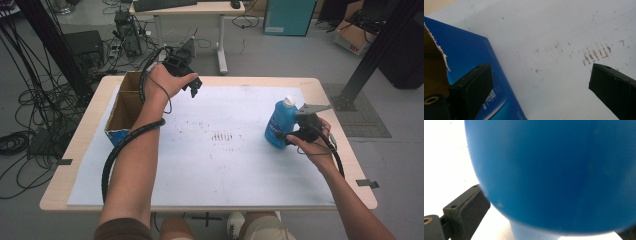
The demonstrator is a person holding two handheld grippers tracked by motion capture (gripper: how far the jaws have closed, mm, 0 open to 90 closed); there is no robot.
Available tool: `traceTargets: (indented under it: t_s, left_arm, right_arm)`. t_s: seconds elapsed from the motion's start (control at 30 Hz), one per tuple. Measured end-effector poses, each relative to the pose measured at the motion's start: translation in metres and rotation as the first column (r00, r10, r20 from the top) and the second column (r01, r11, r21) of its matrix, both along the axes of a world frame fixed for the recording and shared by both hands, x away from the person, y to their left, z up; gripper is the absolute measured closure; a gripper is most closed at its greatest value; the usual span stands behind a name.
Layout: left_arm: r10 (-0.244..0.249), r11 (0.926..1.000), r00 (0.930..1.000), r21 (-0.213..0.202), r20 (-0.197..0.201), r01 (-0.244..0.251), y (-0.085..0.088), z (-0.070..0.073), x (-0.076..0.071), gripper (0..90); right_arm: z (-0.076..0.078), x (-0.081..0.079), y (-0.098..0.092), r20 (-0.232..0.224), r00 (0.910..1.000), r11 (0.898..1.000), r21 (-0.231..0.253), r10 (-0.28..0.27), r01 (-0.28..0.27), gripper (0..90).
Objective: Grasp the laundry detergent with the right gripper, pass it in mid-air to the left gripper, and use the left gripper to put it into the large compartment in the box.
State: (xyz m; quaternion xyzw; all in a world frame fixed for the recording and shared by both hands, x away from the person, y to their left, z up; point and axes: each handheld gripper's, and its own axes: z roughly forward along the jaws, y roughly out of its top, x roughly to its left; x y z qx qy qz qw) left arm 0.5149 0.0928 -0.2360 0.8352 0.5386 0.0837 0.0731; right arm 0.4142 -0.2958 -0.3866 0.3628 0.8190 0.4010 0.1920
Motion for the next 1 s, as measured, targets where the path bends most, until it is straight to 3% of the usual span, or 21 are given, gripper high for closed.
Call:
traceTargets:
  t_s: [1.0]
  left_arm:
    - [-0.008,1.0,1.0,0.004,0.0,0.008,-0.002,0.0004,0.0017,5.8]
  right_arm:
    - [0.0001,-0.0001,0.0001,0.017,0.9998,1.0,0.013,0.008,-0.008,2.4]
